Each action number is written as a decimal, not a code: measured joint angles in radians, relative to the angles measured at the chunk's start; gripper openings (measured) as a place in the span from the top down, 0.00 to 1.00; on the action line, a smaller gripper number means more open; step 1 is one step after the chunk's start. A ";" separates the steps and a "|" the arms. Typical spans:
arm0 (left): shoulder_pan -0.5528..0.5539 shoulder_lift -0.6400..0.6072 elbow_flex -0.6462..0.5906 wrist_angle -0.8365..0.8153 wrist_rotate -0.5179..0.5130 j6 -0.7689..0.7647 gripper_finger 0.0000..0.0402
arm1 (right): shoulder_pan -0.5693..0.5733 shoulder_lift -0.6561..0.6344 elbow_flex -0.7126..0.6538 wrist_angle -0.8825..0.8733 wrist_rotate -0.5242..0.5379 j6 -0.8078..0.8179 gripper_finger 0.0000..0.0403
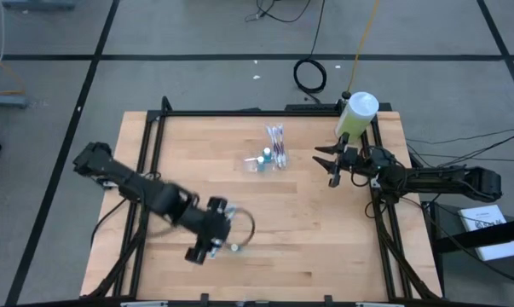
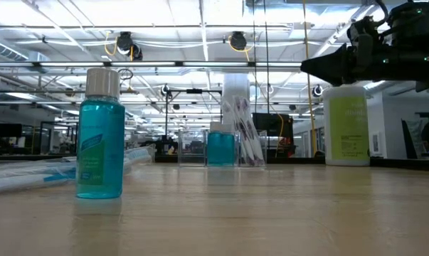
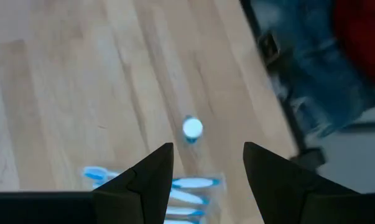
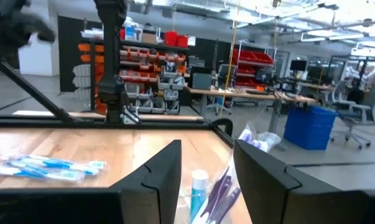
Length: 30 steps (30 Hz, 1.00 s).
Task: Pick & Place toothbrushing station
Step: Put the blue mouthwash into the transparent organizer
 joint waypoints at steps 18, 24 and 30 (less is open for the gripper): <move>-0.101 0.224 -0.083 0.184 -0.131 0.092 0.50 | 0.000 0.000 0.000 -0.072 -0.003 0.029 0.65; -0.074 0.231 -0.082 0.197 -0.128 0.096 0.50 | 0.000 0.000 0.000 -0.072 -0.003 0.029 0.65; -0.048 0.231 -0.087 0.200 -0.156 0.087 0.50 | 0.000 0.000 0.000 -0.070 -0.029 0.031 0.65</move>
